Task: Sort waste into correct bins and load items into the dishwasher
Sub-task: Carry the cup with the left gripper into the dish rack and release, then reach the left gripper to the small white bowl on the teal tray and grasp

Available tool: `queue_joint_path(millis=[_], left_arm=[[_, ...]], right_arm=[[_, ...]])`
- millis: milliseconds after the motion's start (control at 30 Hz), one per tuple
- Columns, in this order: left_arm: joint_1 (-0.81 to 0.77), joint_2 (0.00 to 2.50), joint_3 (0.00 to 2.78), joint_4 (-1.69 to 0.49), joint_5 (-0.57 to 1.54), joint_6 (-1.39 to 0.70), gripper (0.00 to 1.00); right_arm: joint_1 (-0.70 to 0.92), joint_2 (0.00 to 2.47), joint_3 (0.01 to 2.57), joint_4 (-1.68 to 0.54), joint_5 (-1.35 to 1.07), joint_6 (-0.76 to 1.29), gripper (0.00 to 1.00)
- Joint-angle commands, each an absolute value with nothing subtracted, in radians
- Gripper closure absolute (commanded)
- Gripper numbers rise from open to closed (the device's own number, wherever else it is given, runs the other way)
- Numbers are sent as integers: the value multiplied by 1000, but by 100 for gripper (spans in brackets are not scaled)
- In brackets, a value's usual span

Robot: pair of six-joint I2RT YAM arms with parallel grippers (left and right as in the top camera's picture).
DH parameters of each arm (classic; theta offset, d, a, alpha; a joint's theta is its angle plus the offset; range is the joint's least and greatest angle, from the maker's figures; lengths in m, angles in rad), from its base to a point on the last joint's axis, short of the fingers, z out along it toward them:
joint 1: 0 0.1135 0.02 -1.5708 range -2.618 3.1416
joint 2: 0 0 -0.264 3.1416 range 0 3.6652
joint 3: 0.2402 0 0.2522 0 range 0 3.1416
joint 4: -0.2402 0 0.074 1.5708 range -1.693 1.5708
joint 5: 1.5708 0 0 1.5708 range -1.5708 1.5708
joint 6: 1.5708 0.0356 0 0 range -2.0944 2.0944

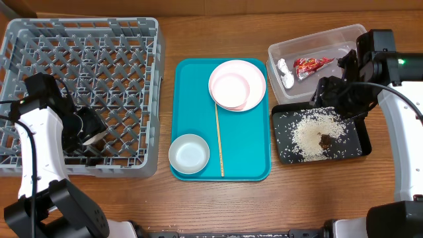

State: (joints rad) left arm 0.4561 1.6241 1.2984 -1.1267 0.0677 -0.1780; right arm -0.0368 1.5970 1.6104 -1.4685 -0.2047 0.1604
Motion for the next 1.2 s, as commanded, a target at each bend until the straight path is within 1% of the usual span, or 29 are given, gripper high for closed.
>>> queue_joint_path(millis=[0,267,400,500,667,800,833,1000,1167], left_arm=[[458,1628,1297,-1116,78,-188,0],[457,1582,1388,-1152,91,-199,0],[436,1514,1455,-1174,164,-198,0],[378,1436,1467,-1170,239,-194,0],[158,1345,1467,-1173,233,-191,0],[-45,1353,1454,-1172,226,-187,0],[-96,1362,1445,-1166,227,-188,0],[-284,1444,1402,-1143,226,-187,1],[-405,1574,1361,-1136,226,-187,7]], right_arm=[[-34,1582,1636,-1469,-211,159,27],[-34,1582,1636,-1473,-211,159,27],[-34,1582,1636,-1473,-211,159,27],[-34,1582,1636,-1474,-210,159,27],[-35,1582,1636,-1496,-196,160,25],[-48,1582,1636,-1514,-181,160,12],[-52,1582,1636,-1515,-183,160,0],[-58,1582,1636,-1529,-194,160,0],[-58,1582,1636,-1527,-194,159,0]])
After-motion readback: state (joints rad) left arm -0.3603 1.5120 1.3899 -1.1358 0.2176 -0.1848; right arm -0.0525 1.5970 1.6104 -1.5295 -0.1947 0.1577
